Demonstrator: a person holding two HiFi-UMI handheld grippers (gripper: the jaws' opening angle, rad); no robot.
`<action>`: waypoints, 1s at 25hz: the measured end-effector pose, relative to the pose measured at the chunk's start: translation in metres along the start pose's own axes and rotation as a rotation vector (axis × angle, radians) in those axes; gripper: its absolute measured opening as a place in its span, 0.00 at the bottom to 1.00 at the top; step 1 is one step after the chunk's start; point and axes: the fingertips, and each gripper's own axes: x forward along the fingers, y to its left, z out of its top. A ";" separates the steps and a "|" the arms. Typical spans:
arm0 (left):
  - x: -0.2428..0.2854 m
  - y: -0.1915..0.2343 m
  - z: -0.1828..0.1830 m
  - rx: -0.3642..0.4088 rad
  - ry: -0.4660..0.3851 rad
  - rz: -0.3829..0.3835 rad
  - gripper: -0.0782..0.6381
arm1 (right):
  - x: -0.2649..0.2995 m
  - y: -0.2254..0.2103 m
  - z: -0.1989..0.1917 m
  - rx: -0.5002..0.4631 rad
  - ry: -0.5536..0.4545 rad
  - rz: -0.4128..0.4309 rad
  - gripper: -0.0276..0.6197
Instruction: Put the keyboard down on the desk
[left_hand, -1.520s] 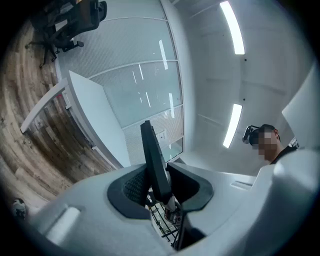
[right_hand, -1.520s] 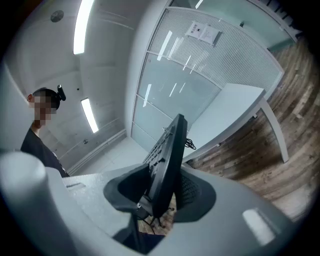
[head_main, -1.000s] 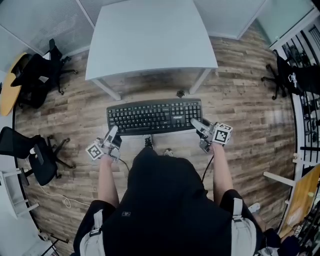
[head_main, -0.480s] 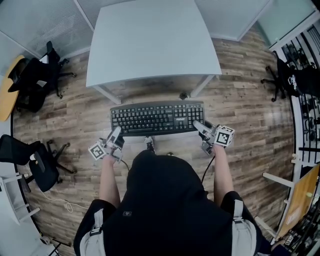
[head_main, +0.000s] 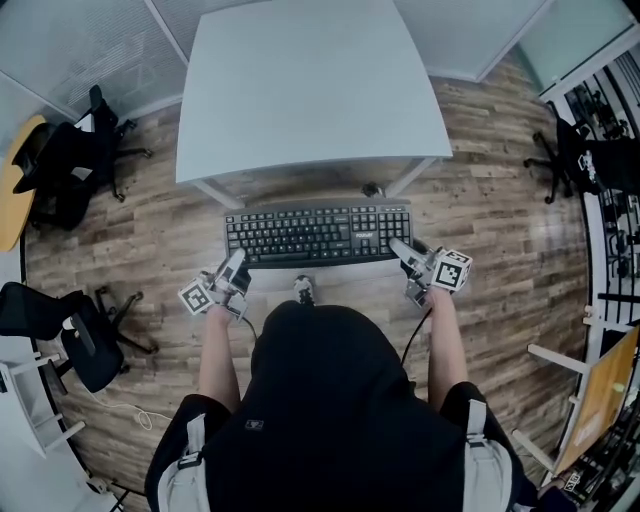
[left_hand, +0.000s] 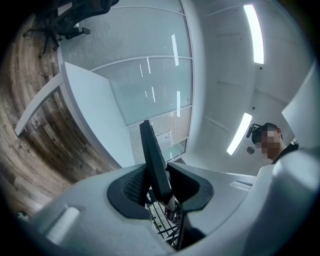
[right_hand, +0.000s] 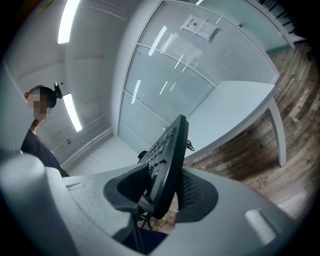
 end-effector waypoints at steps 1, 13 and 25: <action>0.002 0.004 0.007 -0.002 0.004 0.000 0.25 | 0.007 -0.001 0.002 0.002 -0.003 0.000 0.27; 0.007 0.019 0.027 0.036 0.072 0.012 0.25 | 0.030 -0.010 0.001 0.010 -0.027 0.014 0.28; 0.010 0.022 0.025 0.054 0.100 0.008 0.25 | 0.030 -0.015 0.000 -0.007 -0.026 0.003 0.28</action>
